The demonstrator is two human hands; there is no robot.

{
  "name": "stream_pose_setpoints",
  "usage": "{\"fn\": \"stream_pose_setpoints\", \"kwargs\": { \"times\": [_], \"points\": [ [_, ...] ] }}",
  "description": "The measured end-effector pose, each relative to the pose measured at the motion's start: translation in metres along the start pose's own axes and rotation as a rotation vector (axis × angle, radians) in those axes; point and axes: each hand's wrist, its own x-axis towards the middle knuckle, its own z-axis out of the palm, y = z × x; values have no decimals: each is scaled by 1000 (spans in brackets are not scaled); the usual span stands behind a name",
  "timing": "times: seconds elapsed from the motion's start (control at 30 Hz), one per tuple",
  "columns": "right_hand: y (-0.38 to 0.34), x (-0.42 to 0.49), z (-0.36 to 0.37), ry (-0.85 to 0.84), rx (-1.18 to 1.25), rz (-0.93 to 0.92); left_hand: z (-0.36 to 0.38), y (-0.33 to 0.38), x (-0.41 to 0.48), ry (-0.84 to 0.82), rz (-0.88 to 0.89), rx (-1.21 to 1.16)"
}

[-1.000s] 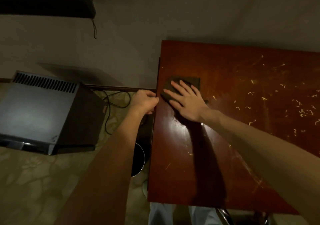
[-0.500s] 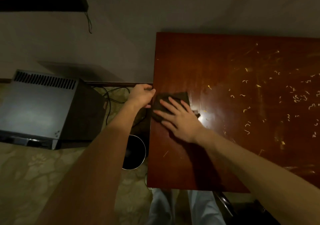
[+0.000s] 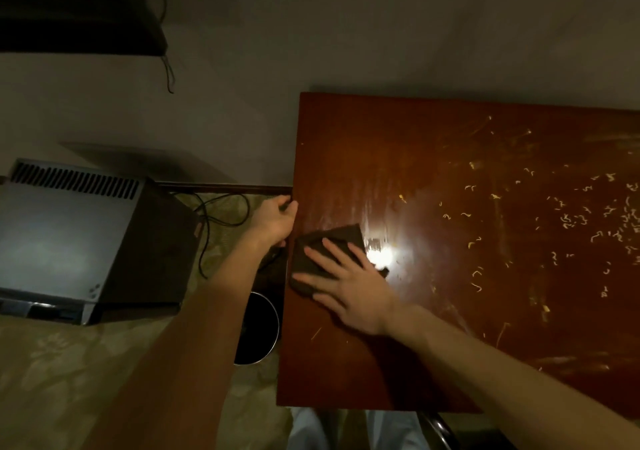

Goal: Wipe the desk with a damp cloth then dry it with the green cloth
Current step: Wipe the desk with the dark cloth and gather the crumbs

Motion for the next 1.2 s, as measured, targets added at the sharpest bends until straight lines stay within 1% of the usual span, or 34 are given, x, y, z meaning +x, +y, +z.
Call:
{"fn": "stream_pose_setpoints", "kwargs": {
  "times": [0.03,0.1,0.17,0.27,0.33,0.43,0.53,0.6,0.67,0.8,0.9,0.97,1.03,1.1,1.2],
  "points": [
    [15,13,-9,29,-3,27,-1,0,2,-22,-12,-41],
    [49,46,-32,83,7,145,-3,-2,5,-61,-45,-138],
    [81,76,-57,95,55,262,-4,-4,8,-76,-67,-194],
    [102,91,-68,101,75,325,-2,-3,9,-55,-68,-197],
    [88,74,-52,108,39,308,-2,-4,8,-31,-49,-150],
    [37,11,-13,117,-6,190,-4,0,7,-17,-7,-61],
    [7,-41,7,18,37,99,-6,1,7,-26,-13,-12],
    [17,-36,2,16,41,91,-7,1,9,-35,-27,-26],
    [44,-1,-15,69,23,103,-8,1,11,-39,-33,-35],
    [105,101,-71,135,94,248,-3,0,16,-15,-16,7],
    [116,136,-87,128,91,309,-1,0,18,-4,-11,39],
    [100,121,-73,143,45,294,-1,0,19,-12,-21,34],
    [67,81,-48,170,-8,214,-3,1,19,-35,-24,27],
    [34,36,-22,137,9,134,-4,3,20,-75,-44,14],
    [21,6,-8,76,39,123,-5,3,24,-102,-62,14]
  ]
}}
